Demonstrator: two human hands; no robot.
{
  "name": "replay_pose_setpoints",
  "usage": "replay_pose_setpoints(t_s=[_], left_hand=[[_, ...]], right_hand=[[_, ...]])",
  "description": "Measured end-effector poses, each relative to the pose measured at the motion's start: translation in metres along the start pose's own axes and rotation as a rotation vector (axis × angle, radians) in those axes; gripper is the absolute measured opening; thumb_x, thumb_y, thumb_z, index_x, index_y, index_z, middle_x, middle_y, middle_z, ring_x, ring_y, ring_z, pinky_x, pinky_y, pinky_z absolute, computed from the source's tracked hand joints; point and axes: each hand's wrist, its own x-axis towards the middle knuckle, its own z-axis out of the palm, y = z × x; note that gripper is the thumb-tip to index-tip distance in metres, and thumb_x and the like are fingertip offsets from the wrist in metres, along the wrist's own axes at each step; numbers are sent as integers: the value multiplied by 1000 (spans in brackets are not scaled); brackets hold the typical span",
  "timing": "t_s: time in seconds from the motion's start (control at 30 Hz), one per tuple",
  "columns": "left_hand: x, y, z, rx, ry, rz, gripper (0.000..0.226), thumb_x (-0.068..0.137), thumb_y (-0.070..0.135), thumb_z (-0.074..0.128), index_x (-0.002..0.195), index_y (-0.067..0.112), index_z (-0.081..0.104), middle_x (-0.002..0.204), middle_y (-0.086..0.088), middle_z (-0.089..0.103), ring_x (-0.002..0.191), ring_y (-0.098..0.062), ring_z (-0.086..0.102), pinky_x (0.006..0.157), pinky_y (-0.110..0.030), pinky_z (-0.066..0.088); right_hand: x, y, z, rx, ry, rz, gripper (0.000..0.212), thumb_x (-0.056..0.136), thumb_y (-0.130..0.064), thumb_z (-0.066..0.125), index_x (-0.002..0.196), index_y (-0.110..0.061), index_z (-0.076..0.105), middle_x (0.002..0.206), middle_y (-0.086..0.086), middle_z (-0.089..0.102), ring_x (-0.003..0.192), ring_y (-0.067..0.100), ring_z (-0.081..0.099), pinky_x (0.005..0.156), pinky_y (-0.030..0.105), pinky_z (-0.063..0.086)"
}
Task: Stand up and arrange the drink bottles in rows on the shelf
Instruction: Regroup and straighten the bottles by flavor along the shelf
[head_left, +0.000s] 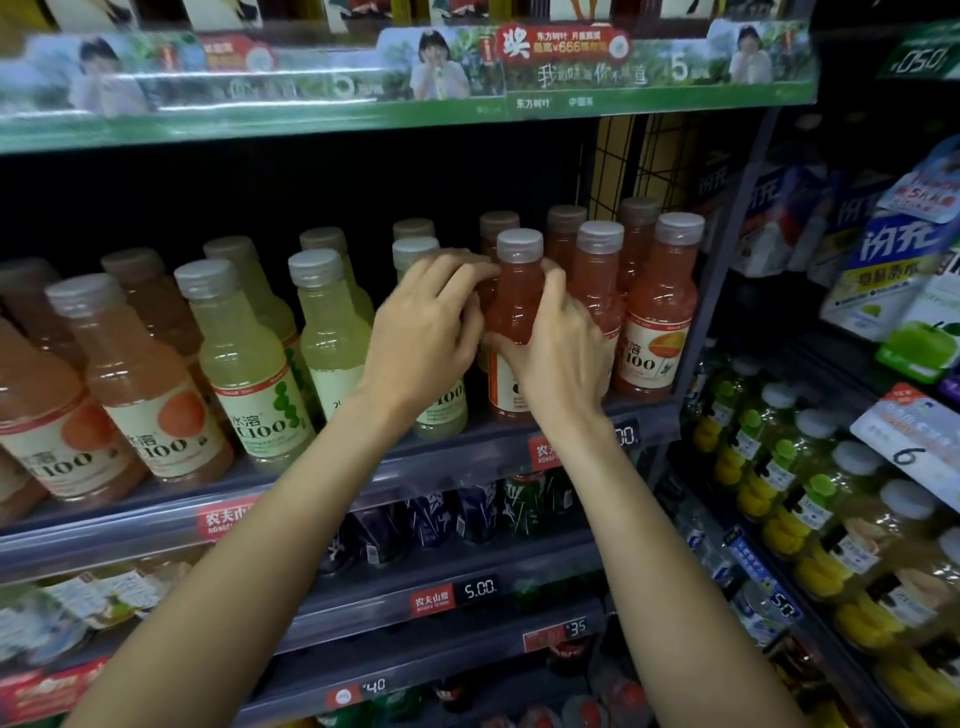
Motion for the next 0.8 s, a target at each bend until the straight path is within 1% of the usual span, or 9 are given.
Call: replay_pose_setpoints(t_s=[0.07, 0.17, 0.23, 0.3, 0.43, 0.57, 0.67, 0.73, 0.8], left_hand=[[-8, 10, 1, -128, 25, -84, 32, 87, 0, 51, 116, 4, 62, 114, -8, 63, 102, -22, 59, 86, -30, 48], [-20, 26, 10, -282, -35, -241, 43, 91, 4, 55, 133, 4, 49, 126, -9, 56, 111, -16, 55, 94, -30, 49], [-26, 34, 23, -294, -100, -311, 58, 91, 10, 60, 143, 1, 35, 135, -14, 47, 121, -21, 51, 101, -33, 45], [-31, 42, 38, -244, -168, -360, 76, 88, 15, 67, 147, -2, 22, 142, -21, 38, 124, -31, 48, 101, -36, 45], [-30, 54, 65, -210, -232, -532, 100, 84, 30, 72, 152, 6, 3, 149, -25, 27, 120, -42, 51, 90, -48, 50], [-33, 54, 77, -317, -157, -592, 100, 84, 23, 72, 151, 15, -2, 145, -26, 29, 118, -43, 51, 95, -51, 47], [-37, 51, 81, -374, -135, -573, 97, 88, 21, 67, 149, 17, -8, 145, -31, 30, 122, -43, 48, 100, -52, 43], [-39, 50, 83, -385, -130, -580, 98, 88, 23, 68, 149, 19, -9, 146, -29, 30, 127, -40, 44, 102, -51, 42], [-42, 50, 82, -422, -111, -611, 99, 87, 27, 70, 151, 16, -5, 150, -24, 28, 134, -34, 38, 109, -43, 37]], right_hand=[[2, 3, -7, -32, -22, -30, 77, 76, -43, 74, 136, -11, 38, 115, 10, 64, 107, 27, 60, 75, 36, 48], [5, 18, -15, 167, -7, -52, 56, 84, -36, 68, 132, -14, 49, 117, 3, 65, 100, 18, 63, 80, 34, 54], [5, 31, -19, 242, 79, -32, 35, 90, -27, 62, 123, -14, 58, 113, 1, 68, 90, 13, 66, 77, 35, 55], [5, 40, -23, 249, 138, -19, 24, 93, -17, 57, 115, -12, 63, 109, 0, 69, 89, 14, 66, 77, 35, 55], [4, 46, -27, 178, 94, -66, 31, 89, -5, 53, 115, -15, 65, 110, -1, 69, 91, 15, 66, 76, 31, 55], [-1, 51, -29, 98, 65, -121, 38, 83, 0, 52, 114, -15, 66, 105, -1, 70, 91, 16, 65, 74, 30, 53], [-4, 55, -27, 39, 66, -136, 34, 85, -3, 52, 115, -14, 65, 106, 0, 66, 93, 18, 61, 72, 29, 49], [-6, 57, -24, 46, 109, -87, 30, 88, -10, 53, 116, -14, 63, 103, 1, 63, 92, 18, 59, 70, 28, 48], [-6, 60, -22, 69, 167, -4, 30, 90, -19, 57, 119, -14, 59, 104, 3, 59, 95, 19, 57, 72, 24, 43]])
